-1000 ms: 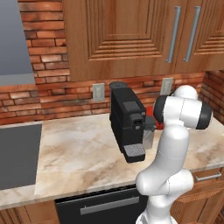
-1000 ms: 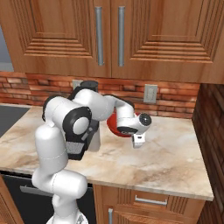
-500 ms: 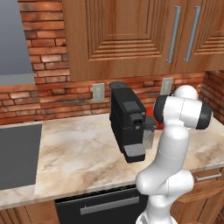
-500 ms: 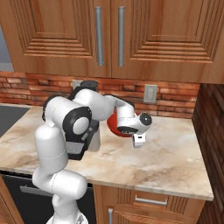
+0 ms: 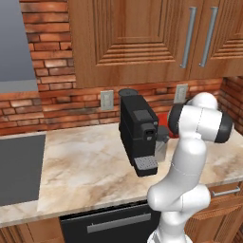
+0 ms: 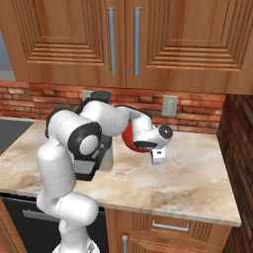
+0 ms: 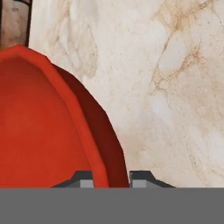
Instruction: Place the two vegetables and bowl onto the tray for setting up a vegetable dip station.
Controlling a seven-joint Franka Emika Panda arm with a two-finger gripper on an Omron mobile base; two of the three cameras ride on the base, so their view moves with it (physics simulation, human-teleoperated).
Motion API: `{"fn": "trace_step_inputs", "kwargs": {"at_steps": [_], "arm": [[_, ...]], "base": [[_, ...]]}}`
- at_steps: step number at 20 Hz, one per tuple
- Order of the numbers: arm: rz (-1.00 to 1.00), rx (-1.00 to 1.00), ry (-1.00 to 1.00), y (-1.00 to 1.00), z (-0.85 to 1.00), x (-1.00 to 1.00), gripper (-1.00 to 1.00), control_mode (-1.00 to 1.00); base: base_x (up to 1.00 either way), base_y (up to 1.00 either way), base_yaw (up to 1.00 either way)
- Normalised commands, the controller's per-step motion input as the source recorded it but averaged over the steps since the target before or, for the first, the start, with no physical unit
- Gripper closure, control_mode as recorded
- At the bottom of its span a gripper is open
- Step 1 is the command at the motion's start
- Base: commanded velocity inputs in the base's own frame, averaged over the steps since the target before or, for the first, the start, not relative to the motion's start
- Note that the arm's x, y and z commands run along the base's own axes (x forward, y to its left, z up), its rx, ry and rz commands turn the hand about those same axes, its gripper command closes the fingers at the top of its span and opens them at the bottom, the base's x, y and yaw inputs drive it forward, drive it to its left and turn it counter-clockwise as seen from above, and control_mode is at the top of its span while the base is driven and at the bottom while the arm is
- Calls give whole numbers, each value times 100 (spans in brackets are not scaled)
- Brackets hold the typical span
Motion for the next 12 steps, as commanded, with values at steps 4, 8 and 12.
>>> {"fn": "trace_step_inputs", "kwargs": {"at_steps": [4,8,12], "arm": [[0,0,0,-25,26,-9,100,-100],[0,0,0,-37,18,-23,100,-100],[-1,0,0,-45,14,-36,100,-100]], "base": [[0,0,0],[0,0,0],[0,0,0]]}}
